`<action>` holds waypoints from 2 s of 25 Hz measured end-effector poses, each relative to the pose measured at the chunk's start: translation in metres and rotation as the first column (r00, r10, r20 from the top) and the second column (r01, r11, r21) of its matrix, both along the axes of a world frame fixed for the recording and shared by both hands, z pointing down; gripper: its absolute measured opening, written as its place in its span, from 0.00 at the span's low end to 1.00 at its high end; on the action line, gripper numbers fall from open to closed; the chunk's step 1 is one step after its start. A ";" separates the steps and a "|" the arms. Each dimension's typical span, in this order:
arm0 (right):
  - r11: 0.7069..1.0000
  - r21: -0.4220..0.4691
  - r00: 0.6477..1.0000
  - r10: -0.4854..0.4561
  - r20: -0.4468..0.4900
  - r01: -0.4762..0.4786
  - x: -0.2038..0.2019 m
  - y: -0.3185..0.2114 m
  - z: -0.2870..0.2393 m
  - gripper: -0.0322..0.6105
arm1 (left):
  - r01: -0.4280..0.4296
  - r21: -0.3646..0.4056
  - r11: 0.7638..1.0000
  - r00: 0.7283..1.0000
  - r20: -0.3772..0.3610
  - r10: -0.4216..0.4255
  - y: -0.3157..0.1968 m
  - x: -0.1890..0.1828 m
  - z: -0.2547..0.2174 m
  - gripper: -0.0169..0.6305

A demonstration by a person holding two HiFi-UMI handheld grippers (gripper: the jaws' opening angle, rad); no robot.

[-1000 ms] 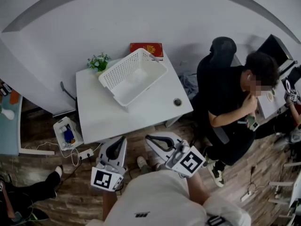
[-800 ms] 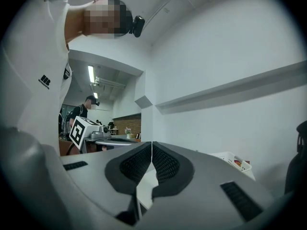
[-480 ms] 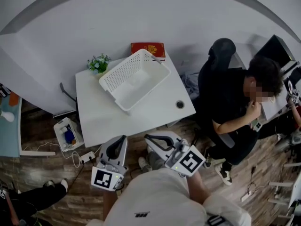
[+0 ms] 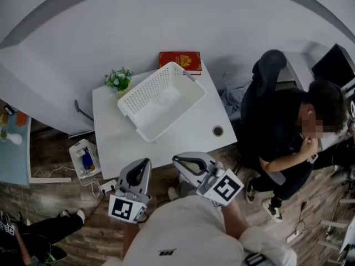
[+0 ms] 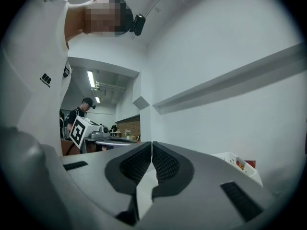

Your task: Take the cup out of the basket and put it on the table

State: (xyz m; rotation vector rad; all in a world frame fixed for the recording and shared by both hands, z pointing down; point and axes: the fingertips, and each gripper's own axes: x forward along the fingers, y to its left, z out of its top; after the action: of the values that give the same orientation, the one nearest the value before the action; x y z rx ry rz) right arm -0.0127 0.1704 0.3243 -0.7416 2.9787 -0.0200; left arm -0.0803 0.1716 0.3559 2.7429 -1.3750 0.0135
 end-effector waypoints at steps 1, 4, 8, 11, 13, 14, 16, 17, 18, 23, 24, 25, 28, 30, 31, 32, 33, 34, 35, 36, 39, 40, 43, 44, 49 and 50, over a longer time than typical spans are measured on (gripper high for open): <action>1.000 0.003 1.000 -0.003 0.005 0.003 0.002 -0.005 -0.001 0.07 | 0.002 0.000 1.000 1.000 0.003 -0.002 -0.004 0.002 0.001 0.04; 1.000 0.004 1.000 -0.017 0.015 0.017 0.009 -0.020 -0.001 0.07 | 0.005 0.001 1.000 1.000 0.023 -0.005 -0.018 0.009 0.001 0.04; 0.999 0.005 0.999 -0.046 0.029 0.046 0.016 -0.038 -0.002 0.07 | 0.020 0.000 1.000 0.998 0.051 -0.020 -0.035 0.017 -0.002 0.04; 0.997 0.008 0.997 -0.071 0.041 0.071 0.018 -0.049 -0.004 0.07 | 0.047 -0.001 0.999 0.998 0.051 -0.047 -0.044 0.020 -0.005 0.04; 0.996 0.014 0.995 -0.085 0.043 0.085 0.020 -0.056 -0.004 0.07 | 0.061 -0.003 0.998 0.996 0.064 -0.061 -0.048 0.021 -0.005 0.04; 0.996 0.016 0.995 -0.090 0.046 0.089 0.021 -0.060 -0.005 0.07 | 0.064 -0.006 0.998 0.995 0.072 -0.064 -0.050 0.022 -0.005 0.04; 0.995 0.020 0.994 -0.094 0.061 0.093 0.022 -0.065 -0.008 0.07 | 0.067 -0.008 0.998 0.995 0.080 -0.066 -0.055 0.023 -0.007 0.04; 0.995 0.020 0.993 -0.096 0.067 0.095 0.022 -0.068 -0.010 0.07 | 0.067 -0.007 0.998 0.994 0.082 -0.066 -0.057 0.023 -0.009 0.04; 0.995 0.016 0.993 -0.096 0.068 0.095 0.022 -0.070 -0.010 0.07 | 0.067 -0.007 0.998 0.994 0.082 -0.067 -0.060 0.023 -0.010 0.04; 0.997 0.005 0.994 -0.080 0.068 0.080 0.019 -0.083 -0.005 0.07 | 0.059 -0.011 0.998 0.995 0.084 -0.058 -0.073 0.020 -0.005 0.04; 0.997 0.006 0.995 -0.075 0.067 0.075 0.018 -0.086 -0.004 0.07 | 0.050 -0.010 0.999 0.995 0.082 -0.049 -0.077 0.020 -0.005 0.04; 0.998 0.007 0.995 -0.068 0.066 0.068 0.017 -0.089 -0.003 0.07 | 0.042 -0.011 0.999 0.996 0.076 -0.041 -0.081 0.019 -0.004 0.04; 0.999 0.005 0.997 -0.040 0.059 0.040 0.012 -0.100 -0.001 0.07 | 0.020 -0.014 1.000 0.998 0.054 -0.019 -0.094 0.016 -0.001 0.04; 1.000 -0.003 0.999 -0.022 0.041 0.022 0.008 -0.108 0.001 0.07 | -0.005 -0.014 1.000 0.998 0.059 0.006 -0.104 0.012 0.001 0.04; 1.000 -0.004 0.999 -0.014 0.034 0.014 0.006 -0.112 0.002 0.07 | -0.016 -0.012 1.000 0.998 0.060 0.017 -0.109 0.010 0.002 0.04; 1.000 -0.005 1.000 -0.007 0.030 0.007 0.003 -0.116 0.002 0.07 | -0.026 -0.010 1.000 0.998 0.056 0.026 -0.114 0.008 0.002 0.04; 1.000 -0.006 1.000 -0.002 0.028 0.002 0.000 -0.119 0.002 0.07 | -0.034 -0.010 0.999 0.998 0.049 0.034 -0.118 0.005 0.002 0.04; 1.000 -0.007 1.000 0.003 0.030 -0.003 -0.004 -0.122 0.001 0.07 | -0.041 -0.011 0.999 0.998 0.040 0.041 -0.122 0.002 0.002 0.04; 1.000 -0.007 0.999 0.007 0.033 -0.007 -0.007 -0.124 0.000 0.07 | -0.049 -0.013 0.999 0.998 0.034 0.049 -0.126 -0.001 0.003 0.04; 1.000 -0.007 0.999 0.012 0.034 -0.012 -0.011 -0.126 0.000 0.07 | -0.057 -0.016 0.998 0.998 0.029 0.057 -0.129 -0.004 0.004 0.04; 0.999 -0.012 0.999 0.032 0.010 -0.032 -0.022 -0.135 0.004 0.07 | -0.082 -0.023 0.996 0.996 0.019 0.082 -0.140 -0.015 0.007 0.04; 0.999 -0.015 0.999 0.041 0.000 -0.040 -0.026 -0.138 0.006 0.07 | -0.090 -0.027 0.996 0.996 0.014 0.091 -0.144 -0.019 0.009 0.04; 0.998 -0.023 0.998 0.065 -0.024 -0.066 -0.038 -0.148 0.010 0.07 | -0.120 -0.028 0.992 0.993 0.001 0.120 -0.155 -0.029 0.012 0.04; 0.997 -0.025 0.997 0.072 -0.034 -0.073 -0.041 -0.151 0.011 0.07 | -0.131 -0.027 0.991 0.991 0.000 0.131 -0.159 -0.032 0.013 0.04; 0.993 -0.036 0.991 0.113 -0.072 -0.116 -0.054 -0.163 0.014 0.07 | -0.173 -0.048 0.984 0.985 -0.031 0.172 -0.172 -0.040 0.019 0.04; 0.992 -0.038 0.990 0.119 -0.080 -0.122 -0.055 -0.165 0.016 0.07 | -0.180 -0.050 0.982 0.983 -0.034 0.178 -0.174 -0.042 0.020 0.04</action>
State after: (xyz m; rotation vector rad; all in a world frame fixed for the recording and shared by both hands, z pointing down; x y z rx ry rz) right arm -0.0675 0.0059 0.3401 -0.9480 3.0087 -0.0501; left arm -0.1218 -0.0025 0.3762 2.8002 -1.1005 0.0190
